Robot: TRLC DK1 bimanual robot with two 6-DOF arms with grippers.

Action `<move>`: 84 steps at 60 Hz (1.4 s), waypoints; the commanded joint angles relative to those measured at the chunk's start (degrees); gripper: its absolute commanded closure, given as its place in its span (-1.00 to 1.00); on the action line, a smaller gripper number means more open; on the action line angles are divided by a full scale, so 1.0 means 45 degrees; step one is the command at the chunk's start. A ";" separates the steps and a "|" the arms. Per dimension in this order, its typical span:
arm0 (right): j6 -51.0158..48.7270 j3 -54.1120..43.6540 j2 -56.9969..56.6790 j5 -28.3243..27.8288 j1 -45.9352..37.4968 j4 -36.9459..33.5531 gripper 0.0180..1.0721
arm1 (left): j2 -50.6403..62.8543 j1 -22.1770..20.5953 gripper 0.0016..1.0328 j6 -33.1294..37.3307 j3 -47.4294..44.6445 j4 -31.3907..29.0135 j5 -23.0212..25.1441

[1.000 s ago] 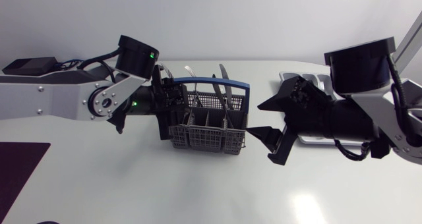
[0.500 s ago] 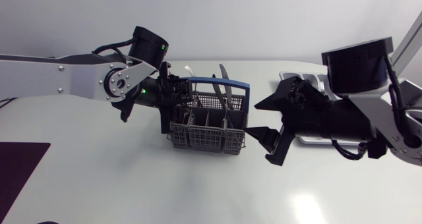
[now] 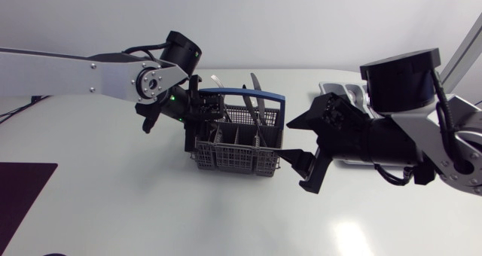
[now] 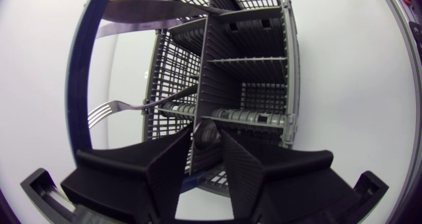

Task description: Sort the cutlery from the basket into the organizer compartments.

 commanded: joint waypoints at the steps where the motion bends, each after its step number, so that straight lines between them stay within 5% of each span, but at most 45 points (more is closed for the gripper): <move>1: -0.0167 -0.0291 0.0169 0.0099 0.0067 0.0081 -0.52 | 0.0266 0.0018 0.53 0.0506 0.0340 -0.0273 0.0146; 8: -0.0167 -0.0291 0.0169 0.0119 0.0067 0.0101 -0.52 | 0.0090 -0.0060 0.79 0.0584 0.0203 -0.0527 0.0341; 20: -0.0167 -0.0330 0.0149 0.0216 0.0067 0.0081 -0.52 | -0.0359 -0.0275 0.93 0.0525 -0.0109 -0.0840 0.0517; 52: -0.0089 -0.0330 -0.0456 0.0431 0.0380 -0.0231 -0.52 | -0.3523 -0.0744 0.94 -0.0334 -0.0578 -0.1680 0.0517; 68: 0.0028 -0.0682 -0.1179 0.0744 0.0692 -0.0212 -0.53 | -0.5730 -0.1310 0.94 -0.3108 -0.0597 -0.1680 0.0419; 84: 0.0517 -0.0760 -0.1960 0.1134 0.1278 0.0159 -0.52 | -0.5769 -0.2111 0.94 -0.7697 -0.0129 -0.1660 -0.0186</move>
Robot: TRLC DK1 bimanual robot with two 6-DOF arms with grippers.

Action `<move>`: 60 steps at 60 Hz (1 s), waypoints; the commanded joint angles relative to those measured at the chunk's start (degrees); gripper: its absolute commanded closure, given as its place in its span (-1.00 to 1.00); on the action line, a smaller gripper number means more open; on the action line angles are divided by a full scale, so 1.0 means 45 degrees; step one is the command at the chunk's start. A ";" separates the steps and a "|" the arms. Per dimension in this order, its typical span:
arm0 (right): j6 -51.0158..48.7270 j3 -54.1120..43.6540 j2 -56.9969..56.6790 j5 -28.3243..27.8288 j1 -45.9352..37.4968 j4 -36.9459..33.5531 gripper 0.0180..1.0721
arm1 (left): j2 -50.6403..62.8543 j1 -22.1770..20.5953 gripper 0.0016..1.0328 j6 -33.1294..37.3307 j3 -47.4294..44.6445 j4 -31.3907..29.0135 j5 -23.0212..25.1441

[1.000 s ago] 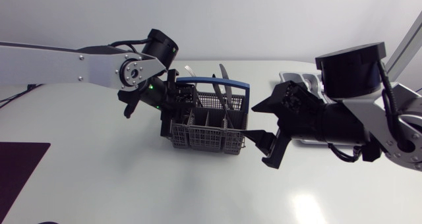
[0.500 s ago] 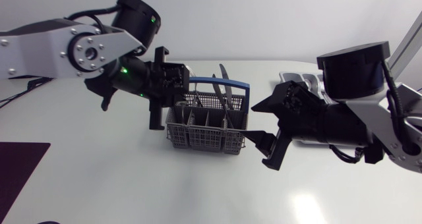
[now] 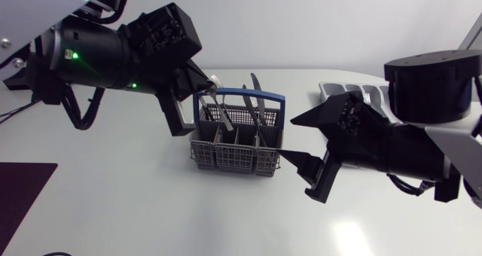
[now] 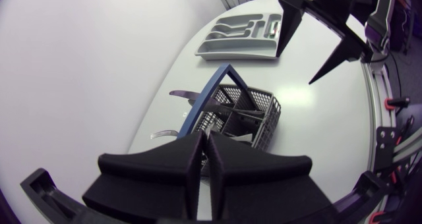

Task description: Sort the cutlery from the basket into the organizer compartments.

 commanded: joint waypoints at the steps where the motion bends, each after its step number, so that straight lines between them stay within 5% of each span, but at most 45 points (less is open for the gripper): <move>1: 0.0376 -0.0362 -0.0270 0.0255 0.0361 0.0223 -0.52 | 0.0254 -0.0251 0.94 -0.2011 0.0143 -0.0023 -0.0084; 11: 0.0747 -0.0381 -0.0211 0.0880 0.0888 0.1043 -0.52 | 0.0586 -0.0466 0.93 -0.4960 0.0202 0.0367 -0.0084; 25: 0.0864 -0.0401 0.0257 0.1603 0.1435 0.1922 -0.41 | 0.1269 -0.0915 0.93 -0.6992 -0.0032 0.1090 0.0111; 60: 0.0962 0.0810 0.2152 0.2443 0.1650 0.2860 0.32 | 0.1445 -0.1520 0.93 -0.8828 -0.0130 0.1539 0.1049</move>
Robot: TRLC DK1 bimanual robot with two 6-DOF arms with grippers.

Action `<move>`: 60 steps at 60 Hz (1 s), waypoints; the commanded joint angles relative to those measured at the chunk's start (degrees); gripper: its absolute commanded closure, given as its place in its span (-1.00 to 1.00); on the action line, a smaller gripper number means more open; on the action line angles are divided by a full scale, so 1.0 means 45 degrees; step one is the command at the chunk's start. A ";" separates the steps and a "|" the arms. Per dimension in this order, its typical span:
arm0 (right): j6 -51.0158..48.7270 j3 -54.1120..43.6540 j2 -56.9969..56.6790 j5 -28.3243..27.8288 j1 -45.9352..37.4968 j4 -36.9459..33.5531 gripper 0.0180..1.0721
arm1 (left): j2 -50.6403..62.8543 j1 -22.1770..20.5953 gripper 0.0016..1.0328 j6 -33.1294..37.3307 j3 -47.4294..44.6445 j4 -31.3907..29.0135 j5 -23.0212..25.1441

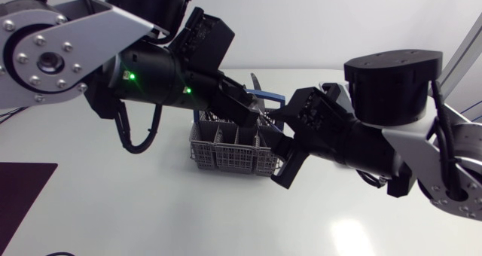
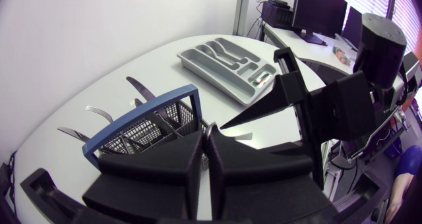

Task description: Sort the cutlery from the basket into the organizer compartments.

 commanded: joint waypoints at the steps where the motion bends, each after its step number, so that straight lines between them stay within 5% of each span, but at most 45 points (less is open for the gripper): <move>1: 0.0330 0.0505 0.0350 0.0180 0.0095 0.0198 0.32 | 0.0148 -0.0063 0.93 -0.0405 -0.0150 0.0170 0.0208; 10: 0.0369 0.0778 0.0663 0.0336 0.0095 0.0198 0.33 | 0.0129 -0.0024 0.93 -0.0581 -0.0286 0.0170 0.0443; 22: 0.0389 0.0915 0.0936 0.0434 0.0095 0.0217 0.75 | 0.0129 0.0015 0.93 -0.0640 -0.0267 0.0170 0.0560; 53: 0.0369 0.1032 0.1092 0.0414 0.0095 -0.0232 0.89 | 0.0148 -0.0083 0.93 -0.0679 -0.0286 0.0170 0.0697; 60: 0.0369 0.1032 0.1073 0.0414 0.0095 -0.0290 0.89 | 0.0148 -0.0083 0.78 -0.0679 -0.0267 0.0170 0.0755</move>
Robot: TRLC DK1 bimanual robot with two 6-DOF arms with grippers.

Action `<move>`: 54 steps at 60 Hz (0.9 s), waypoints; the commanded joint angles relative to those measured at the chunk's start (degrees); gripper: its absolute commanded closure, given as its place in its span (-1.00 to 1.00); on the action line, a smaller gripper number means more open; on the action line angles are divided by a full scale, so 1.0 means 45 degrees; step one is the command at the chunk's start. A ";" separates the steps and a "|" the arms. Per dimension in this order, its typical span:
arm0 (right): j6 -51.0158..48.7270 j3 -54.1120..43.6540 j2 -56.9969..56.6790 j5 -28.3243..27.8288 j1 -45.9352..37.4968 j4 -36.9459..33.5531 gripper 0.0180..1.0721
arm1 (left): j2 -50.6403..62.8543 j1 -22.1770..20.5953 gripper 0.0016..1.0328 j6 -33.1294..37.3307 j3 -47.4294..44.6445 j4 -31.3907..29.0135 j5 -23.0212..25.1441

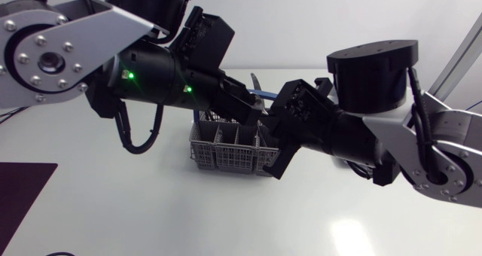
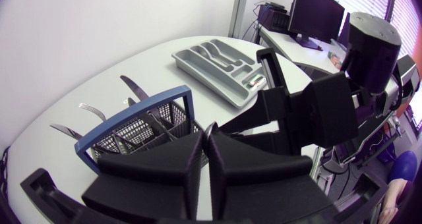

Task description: Sort the cutlery from the basket into the organizer compartments.

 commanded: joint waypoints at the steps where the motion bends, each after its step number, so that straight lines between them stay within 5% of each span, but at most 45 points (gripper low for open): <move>1: 0.0326 0.0337 0.0145 0.0059 0.0095 -0.0242 0.89 | 0.0148 -0.0083 0.73 -0.0251 -0.0262 0.0082 0.0245; 14: 0.0326 0.0279 0.0106 0.0001 0.0173 -0.0418 0.89 | 0.0012 -0.0063 0.29 -0.0271 -0.0125 0.0043 0.0245; 36: 0.0130 -0.0210 -0.0304 -0.0761 -0.0139 -0.1160 0.89 | -0.0594 0.0659 -0.16 -0.0330 0.0070 0.0160 0.0226; 54: -0.1510 -0.0971 -0.1418 -0.3632 -0.3303 -0.2586 0.89 | -0.1258 0.2242 -0.37 0.0002 0.0168 0.0160 0.0187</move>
